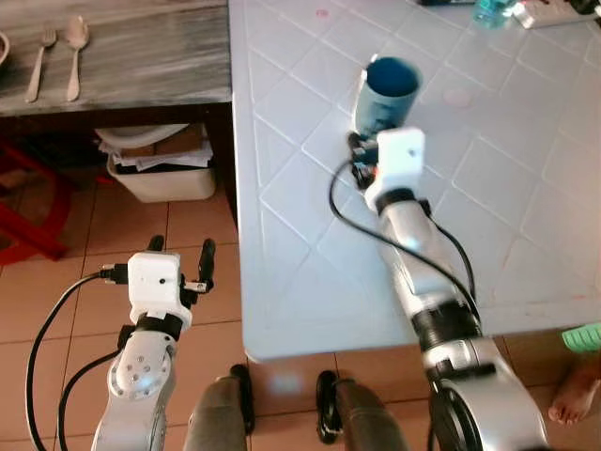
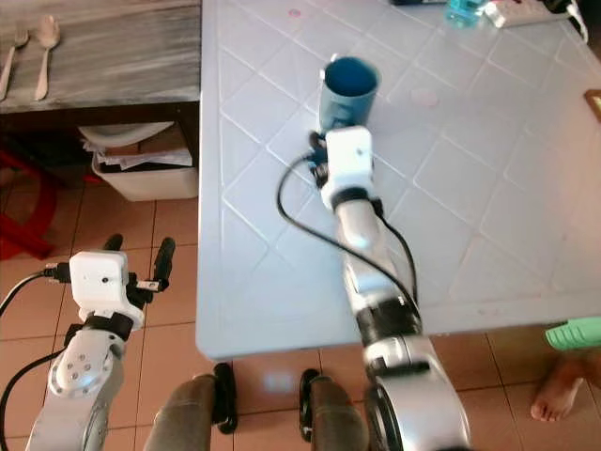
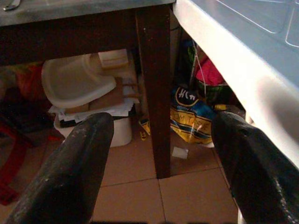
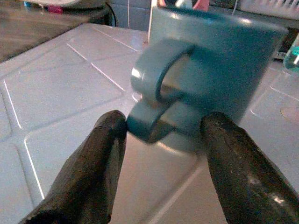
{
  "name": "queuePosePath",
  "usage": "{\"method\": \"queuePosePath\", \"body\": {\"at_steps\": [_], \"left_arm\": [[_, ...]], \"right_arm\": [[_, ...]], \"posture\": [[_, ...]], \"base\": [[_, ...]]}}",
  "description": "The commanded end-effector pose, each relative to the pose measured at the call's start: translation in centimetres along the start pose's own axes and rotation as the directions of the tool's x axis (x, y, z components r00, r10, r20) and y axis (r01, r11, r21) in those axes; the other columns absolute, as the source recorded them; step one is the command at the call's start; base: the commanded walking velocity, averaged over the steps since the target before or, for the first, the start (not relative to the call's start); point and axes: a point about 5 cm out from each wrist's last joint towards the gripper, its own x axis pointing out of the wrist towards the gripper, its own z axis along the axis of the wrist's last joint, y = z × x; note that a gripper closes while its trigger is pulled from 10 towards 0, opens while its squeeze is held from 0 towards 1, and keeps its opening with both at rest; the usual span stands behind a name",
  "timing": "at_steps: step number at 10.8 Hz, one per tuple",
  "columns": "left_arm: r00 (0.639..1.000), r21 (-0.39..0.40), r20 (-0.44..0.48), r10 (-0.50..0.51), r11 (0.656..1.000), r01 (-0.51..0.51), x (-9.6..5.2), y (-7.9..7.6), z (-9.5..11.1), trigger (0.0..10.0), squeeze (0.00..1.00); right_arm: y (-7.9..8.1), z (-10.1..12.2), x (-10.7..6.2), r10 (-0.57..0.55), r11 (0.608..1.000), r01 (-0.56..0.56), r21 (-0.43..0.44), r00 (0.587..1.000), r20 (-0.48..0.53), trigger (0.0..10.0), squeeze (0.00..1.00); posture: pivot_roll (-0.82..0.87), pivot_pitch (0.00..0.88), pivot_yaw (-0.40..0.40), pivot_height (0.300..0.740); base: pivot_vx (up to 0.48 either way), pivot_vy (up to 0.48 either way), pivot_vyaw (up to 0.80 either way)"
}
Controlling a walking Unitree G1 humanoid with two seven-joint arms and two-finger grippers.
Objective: Setting the table
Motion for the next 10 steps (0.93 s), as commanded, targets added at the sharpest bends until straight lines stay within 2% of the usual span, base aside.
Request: {"method": "queuePosePath", "body": {"at_steps": [1, 5, 6, 7, 10], "left_arm": [[1.0, 0.009, -0.018, 0.001, 1.0, -0.001, -0.3, 0.0, -0.4, 10.0, 0.0], [1.0, 0.012, -0.017, -0.003, 1.0, 0.003, -0.2, 0.1, -0.4, 10.0, 0.0], [1.0, 0.012, -0.017, -0.004, 1.0, 0.004, -0.1, 0.1, -0.4, 10.0, 0.0], [1.0, 0.012, -0.017, -0.006, 1.0, 0.006, -0.1, 0.1, -0.4, 10.0, 0.0], [1.0, 0.011, -0.015, -0.005, 1.0, 0.005, -0.1, 0.1, -0.3, 10.0, 0.0]], "right_arm": [[-0.1, 0.0, -0.4, 0.004, 1.0, -0.004, -0.004, 1.0, 0.005, 0.0, 0.0], [-1.6, -1.5, -2.8, -0.017, 1.0, 0.016, -0.027, 0.999, -0.037, 0.0, 0.0], [-1.6, -1.5, -2.9, -0.015, 1.0, 0.014, -0.023, 0.999, -0.042, 8.7, 0.0], [-1.4, -1.3, -2.8, -0.005, 1.0, 0.005, -0.01, 0.999, -0.038, 10.0, 1.0], [0.6, -0.4, -2.2, 0.038, 0.999, -0.038, -0.013, 0.999, -0.005, 10.0, 1.0]], "posture": [[0.07, 0.278, -0.008, 0.74], [0.05, 0.276, 0.0, 0.74], [0.05, 0.277, 0.001, 0.74], [0.05, 0.276, 0.001, 0.74], [0.06, 0.277, -0.001, 0.74]], "base": [[0.0, 0.0, 0.0], [0.0, 0.0, 0.0], [0.0, 0.0, 0.0], [0.0, 0.0, 0.0], [0.0, 0.0, 0.0]]}}
